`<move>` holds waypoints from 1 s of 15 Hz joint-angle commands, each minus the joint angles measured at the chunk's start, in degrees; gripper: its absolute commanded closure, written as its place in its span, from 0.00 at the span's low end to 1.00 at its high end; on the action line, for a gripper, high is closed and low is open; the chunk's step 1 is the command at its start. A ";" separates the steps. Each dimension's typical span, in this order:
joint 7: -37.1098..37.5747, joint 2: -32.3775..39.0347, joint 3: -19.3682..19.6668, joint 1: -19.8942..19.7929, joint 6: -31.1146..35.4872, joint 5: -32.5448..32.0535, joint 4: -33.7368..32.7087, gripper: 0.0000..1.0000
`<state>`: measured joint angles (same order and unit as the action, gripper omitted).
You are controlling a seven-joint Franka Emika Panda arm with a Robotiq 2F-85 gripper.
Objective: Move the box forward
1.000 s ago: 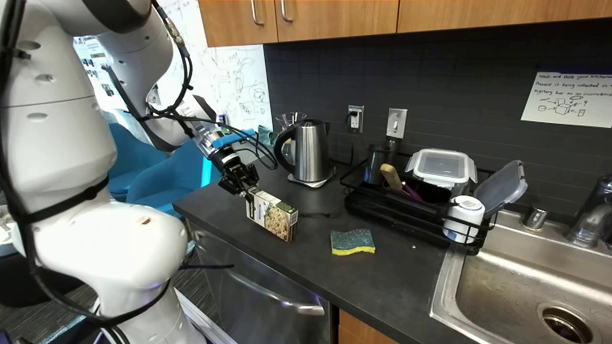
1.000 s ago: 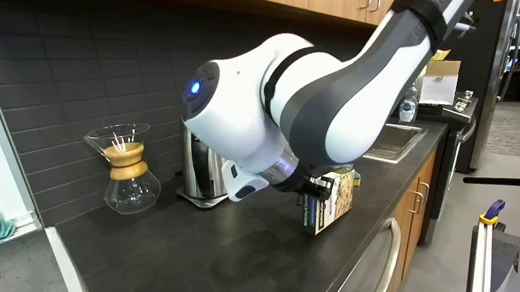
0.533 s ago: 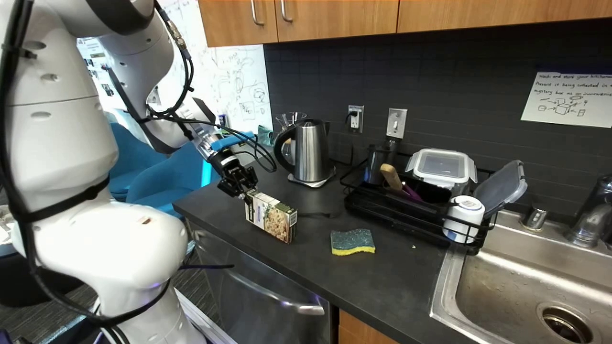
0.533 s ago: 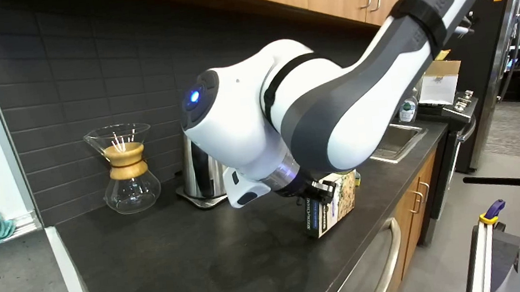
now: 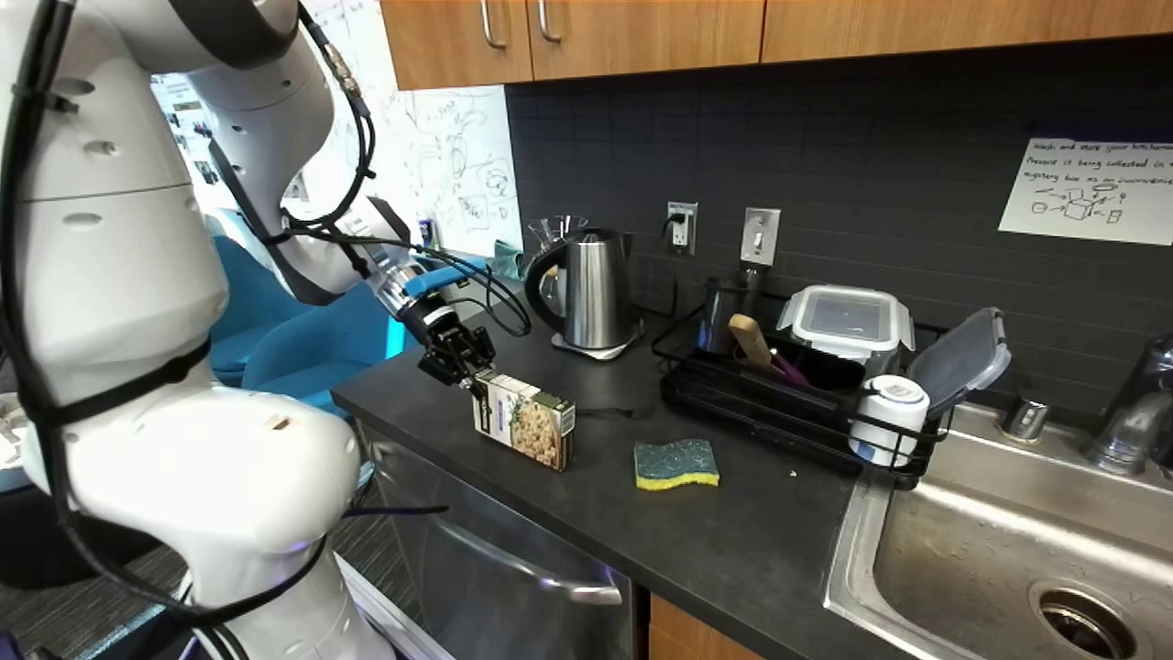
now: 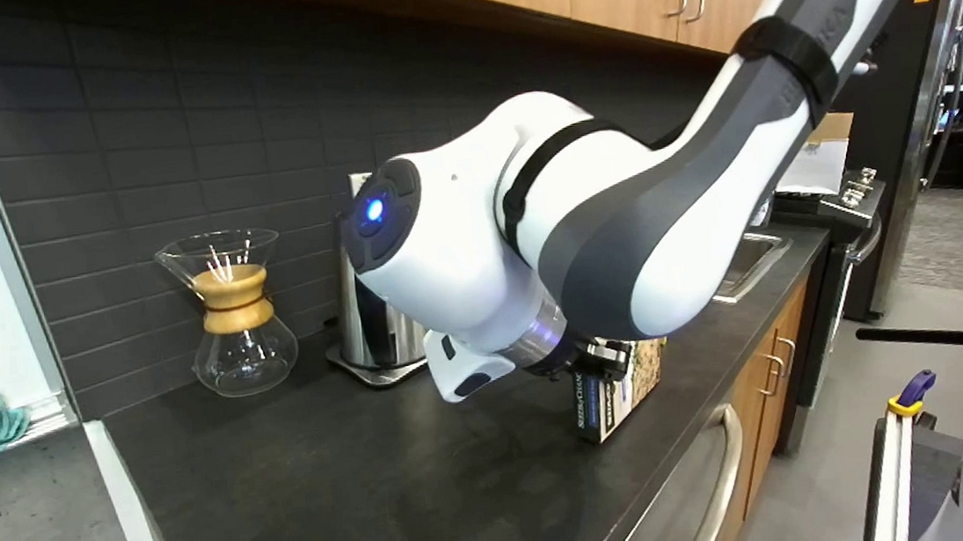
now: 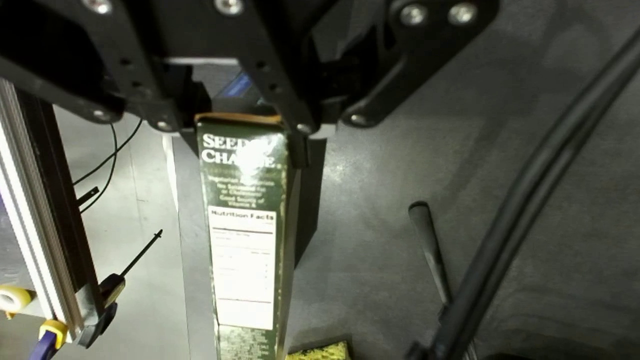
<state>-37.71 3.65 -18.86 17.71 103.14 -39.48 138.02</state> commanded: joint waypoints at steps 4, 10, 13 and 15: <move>1.15 -0.16 -0.29 0.44 -0.13 -2.14 1.26 0.53; 0.44 -1.28 -0.62 0.44 0.37 -0.76 0.46 0.06; -0.10 -2.59 -0.53 0.27 0.73 -0.05 -0.20 0.00; -0.41 -3.96 -0.43 0.16 1.23 0.84 -0.73 0.00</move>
<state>-37.66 2.79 -19.31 17.73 103.58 -40.19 137.48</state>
